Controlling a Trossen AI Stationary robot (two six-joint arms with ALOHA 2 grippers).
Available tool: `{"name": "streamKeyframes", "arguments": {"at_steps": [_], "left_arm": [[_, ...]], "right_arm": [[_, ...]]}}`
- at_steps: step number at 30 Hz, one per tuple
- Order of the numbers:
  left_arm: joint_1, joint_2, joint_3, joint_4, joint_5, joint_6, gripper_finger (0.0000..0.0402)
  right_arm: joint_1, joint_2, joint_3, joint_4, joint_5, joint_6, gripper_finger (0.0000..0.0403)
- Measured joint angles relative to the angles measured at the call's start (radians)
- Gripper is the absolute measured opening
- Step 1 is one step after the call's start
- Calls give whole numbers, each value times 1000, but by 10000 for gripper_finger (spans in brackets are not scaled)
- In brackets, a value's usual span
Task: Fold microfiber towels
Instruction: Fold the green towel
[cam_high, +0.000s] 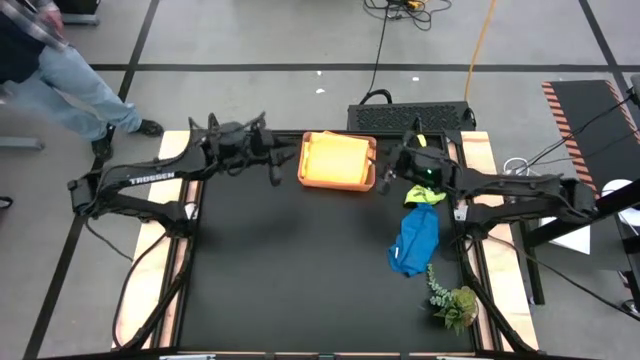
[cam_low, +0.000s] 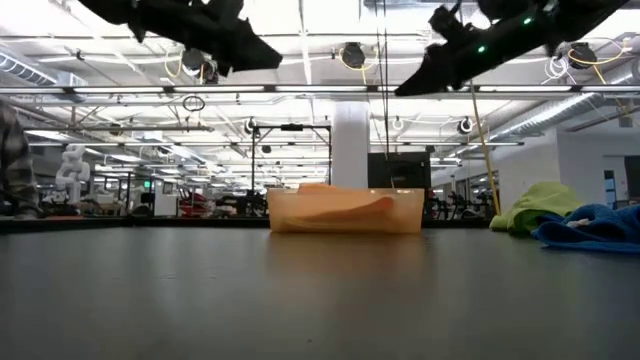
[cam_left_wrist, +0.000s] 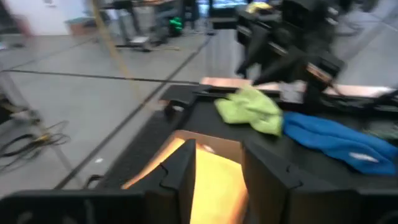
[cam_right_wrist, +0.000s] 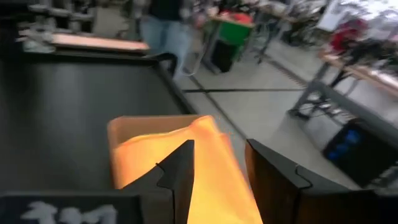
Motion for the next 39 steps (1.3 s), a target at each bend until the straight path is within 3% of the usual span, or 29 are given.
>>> {"name": "streamKeyframes", "arguments": {"at_steps": [4,10,19,33,39], "left_arm": [[-71,-33,-103,69,-16,-23,101],[-142,-44,-306,352,-21,-99,79],[-159,-44,-456,559,-21,-123,59],[-158,-44,-482,562,-30,-54,51],[-156,-44,-482,578,-41,-20,51]], "right_arm": [[86,-56,-1,-109,32,36,130],[181,-87,-2,-313,129,102,130],[191,-79,0,-548,124,269,130],[45,70,34,-968,-155,432,130],[45,77,38,-978,-161,441,130]]}}
